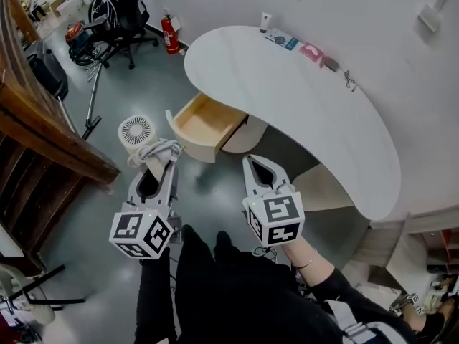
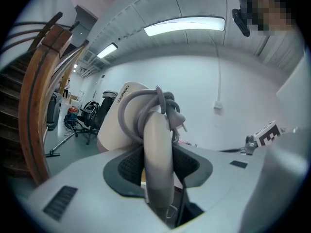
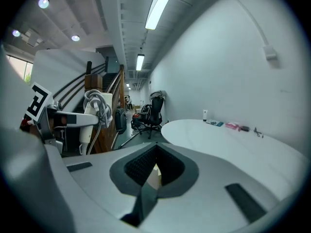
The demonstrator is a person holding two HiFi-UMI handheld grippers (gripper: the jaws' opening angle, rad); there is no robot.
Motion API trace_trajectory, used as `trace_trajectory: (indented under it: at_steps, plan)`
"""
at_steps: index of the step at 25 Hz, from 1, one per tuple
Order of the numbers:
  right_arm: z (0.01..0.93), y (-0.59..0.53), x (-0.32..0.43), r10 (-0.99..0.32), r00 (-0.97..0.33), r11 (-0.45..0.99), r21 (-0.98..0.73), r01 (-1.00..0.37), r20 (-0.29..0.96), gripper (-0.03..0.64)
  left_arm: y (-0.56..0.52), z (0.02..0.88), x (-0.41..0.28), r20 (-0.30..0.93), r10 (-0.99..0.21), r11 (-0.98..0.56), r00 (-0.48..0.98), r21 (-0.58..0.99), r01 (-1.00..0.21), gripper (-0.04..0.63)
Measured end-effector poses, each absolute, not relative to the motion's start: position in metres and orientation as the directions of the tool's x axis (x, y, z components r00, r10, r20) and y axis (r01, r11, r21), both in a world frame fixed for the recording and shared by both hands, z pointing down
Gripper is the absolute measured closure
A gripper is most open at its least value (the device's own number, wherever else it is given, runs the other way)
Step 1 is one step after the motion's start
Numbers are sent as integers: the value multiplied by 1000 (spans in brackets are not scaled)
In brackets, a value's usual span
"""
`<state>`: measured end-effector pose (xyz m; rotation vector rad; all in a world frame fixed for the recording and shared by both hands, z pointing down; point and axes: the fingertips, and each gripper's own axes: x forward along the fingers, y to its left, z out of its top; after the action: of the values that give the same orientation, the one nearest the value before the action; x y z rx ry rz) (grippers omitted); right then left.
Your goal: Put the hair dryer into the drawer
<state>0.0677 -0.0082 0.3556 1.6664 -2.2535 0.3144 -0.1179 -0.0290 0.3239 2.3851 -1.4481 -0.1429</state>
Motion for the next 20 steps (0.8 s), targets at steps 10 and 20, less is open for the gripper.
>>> trace_trajectory:
  at_steps: [10, 20]
  plan:
    - [352, -42, 59, -906, -178, 200, 18, -980, 384, 615, -82, 327, -116, 101, -810, -517, 577, 341, -785, 430]
    - [365, -98, 47, -908, -29, 34, 4, -999, 418, 615, -168, 329, -117, 133, -683, -652, 718, 331, -682, 430]
